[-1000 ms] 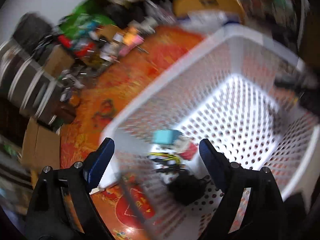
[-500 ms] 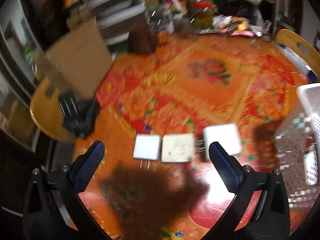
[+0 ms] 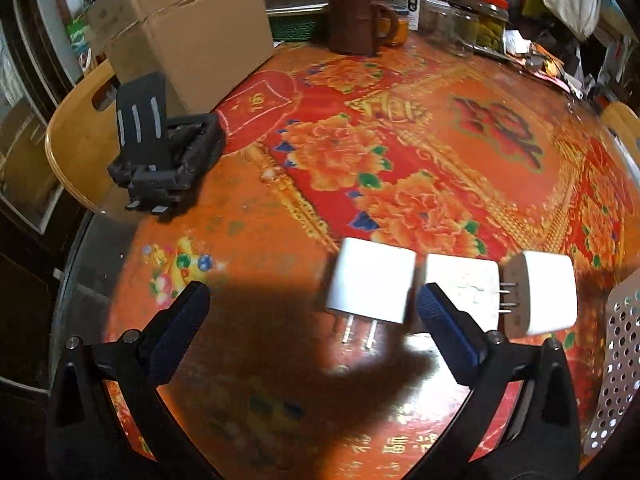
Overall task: Organize rigid objects
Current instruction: 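Grasp a white square charger on the table with the left gripper, then carry the white charger into the basket and release it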
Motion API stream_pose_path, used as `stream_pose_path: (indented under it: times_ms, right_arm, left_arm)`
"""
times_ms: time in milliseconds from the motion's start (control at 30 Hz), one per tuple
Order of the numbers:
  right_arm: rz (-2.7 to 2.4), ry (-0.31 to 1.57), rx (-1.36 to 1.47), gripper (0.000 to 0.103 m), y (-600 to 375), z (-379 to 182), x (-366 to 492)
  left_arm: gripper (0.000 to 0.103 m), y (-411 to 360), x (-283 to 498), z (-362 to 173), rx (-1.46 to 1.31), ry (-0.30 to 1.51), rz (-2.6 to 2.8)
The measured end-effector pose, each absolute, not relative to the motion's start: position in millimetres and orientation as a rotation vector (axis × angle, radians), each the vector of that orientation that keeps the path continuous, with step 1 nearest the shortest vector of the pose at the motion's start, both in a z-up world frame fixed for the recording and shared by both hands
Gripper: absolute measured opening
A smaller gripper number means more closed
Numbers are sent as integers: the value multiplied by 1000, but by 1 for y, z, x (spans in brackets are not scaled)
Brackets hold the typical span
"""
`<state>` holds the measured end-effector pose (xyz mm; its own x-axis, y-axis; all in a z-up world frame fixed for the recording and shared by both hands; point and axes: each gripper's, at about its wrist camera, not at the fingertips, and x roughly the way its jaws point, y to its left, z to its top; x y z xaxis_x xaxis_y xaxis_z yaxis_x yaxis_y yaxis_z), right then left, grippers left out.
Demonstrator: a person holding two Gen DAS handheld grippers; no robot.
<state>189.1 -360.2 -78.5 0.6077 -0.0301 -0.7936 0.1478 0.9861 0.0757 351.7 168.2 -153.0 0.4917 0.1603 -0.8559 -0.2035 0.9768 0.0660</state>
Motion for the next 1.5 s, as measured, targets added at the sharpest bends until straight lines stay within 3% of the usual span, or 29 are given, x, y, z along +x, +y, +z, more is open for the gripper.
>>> stream_pose_path:
  times_ms: [333,400,467,533,767,933,1167,1500]
  right_arm:
    - [-99,913,139,19,-360,-77,189]
    - [-96,911,142,19,-361,-77,189]
    - [-95,911,143,19,-361,-77,189]
    - [-95,911,142,19,-360,-77,189]
    - [-93,909,140,19,-360,-77,189]
    - [-94,909,140,19,-360,-77,190]
    - [-94,911,141,19,-360,-77,190]
    - [-91,912,142,19,-360,-76,191]
  left_arm:
    - [100,164,368,-163,8,1032,250]
    - [90,164,369,-162,-13,1031,239]
    - [62,165,372,-162,-48,1053,216]
    - [42,162,375,-166,-60,1070,191]
    - [41,141,367,-146,-9,1050,215]
    - [41,101,338,-79,38,930,178]
    - [42,-18,280,-5,139,866,-129]
    - [42,-159,273,-45,313,1084,-391]
